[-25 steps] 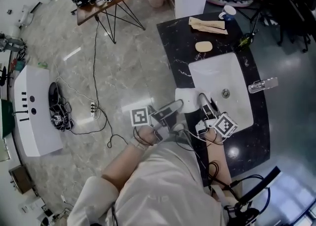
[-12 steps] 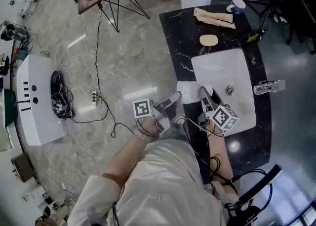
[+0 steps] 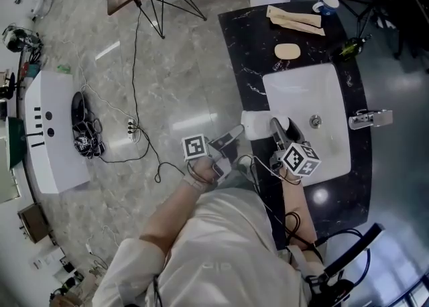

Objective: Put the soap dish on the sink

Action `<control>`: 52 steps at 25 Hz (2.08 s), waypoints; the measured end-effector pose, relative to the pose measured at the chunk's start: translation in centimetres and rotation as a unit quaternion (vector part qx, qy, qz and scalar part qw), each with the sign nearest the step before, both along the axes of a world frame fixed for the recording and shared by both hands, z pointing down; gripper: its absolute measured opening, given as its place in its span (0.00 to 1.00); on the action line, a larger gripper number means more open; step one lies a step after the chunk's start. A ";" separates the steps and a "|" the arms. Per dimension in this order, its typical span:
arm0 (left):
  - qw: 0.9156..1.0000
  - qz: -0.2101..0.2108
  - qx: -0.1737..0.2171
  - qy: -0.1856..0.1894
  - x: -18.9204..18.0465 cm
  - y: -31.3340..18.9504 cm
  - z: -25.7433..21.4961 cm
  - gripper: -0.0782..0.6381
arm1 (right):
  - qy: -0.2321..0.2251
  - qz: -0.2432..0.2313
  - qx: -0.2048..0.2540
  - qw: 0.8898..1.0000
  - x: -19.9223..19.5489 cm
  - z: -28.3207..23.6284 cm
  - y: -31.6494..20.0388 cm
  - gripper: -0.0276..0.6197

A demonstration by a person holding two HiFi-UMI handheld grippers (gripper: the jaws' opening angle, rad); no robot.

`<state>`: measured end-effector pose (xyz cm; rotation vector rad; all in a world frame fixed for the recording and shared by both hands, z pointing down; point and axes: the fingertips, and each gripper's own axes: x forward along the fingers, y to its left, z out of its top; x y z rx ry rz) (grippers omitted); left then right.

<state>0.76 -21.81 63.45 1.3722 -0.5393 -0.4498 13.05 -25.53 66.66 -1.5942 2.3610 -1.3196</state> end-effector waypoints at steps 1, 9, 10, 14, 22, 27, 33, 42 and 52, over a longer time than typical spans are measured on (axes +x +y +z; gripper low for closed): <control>1.000 -0.002 -0.003 -0.002 -0.1 0.1 0.2 0.48 | 0.005 0.000 0.002 1.000 0.0 0.1 0.1 0.47; 0.999 -0.023 -0.035 -0.015 -1.2 0.5 2.6 0.48 | 0.029 -0.023 0.018 0.999 -0.7 0.0 0.0 0.47; 0.999 -0.026 -0.039 -0.017 -1.3 0.6 2.9 0.48 | 0.029 -0.025 0.018 0.999 -0.9 0.1 0.1 0.47; 0.999 -0.024 -0.043 -0.016 -1.4 0.9 3.4 0.48 | 0.030 -0.027 0.014 0.999 -1.3 0.4 0.3 0.47; 0.999 -0.020 -0.030 -0.016 -2.3 1.1 2.2 0.48 | 0.027 -0.001 0.034 0.999 -0.6 -1.0 0.3 0.48; 0.999 -0.030 -0.013 -0.010 -3.5 0.4 -0.2 0.48 | 0.029 0.020 0.062 0.997 0.3 -3.4 0.1 0.48; 0.999 -0.034 0.023 0.010 -4.6 -0.3 -5.2 0.48 | 0.004 0.051 0.110 0.993 -0.1 -8.5 0.5 0.48; 0.993 0.010 0.100 0.063 -4.1 1.1 -13.7 0.48 | -0.069 0.097 0.184 0.976 -1.4 -16.9 3.9 0.47; 0.977 0.085 0.163 0.111 -2.5 4.3 -19.9 0.47 | -0.113 0.126 0.226 0.959 -3.3 -22.1 10.5 0.47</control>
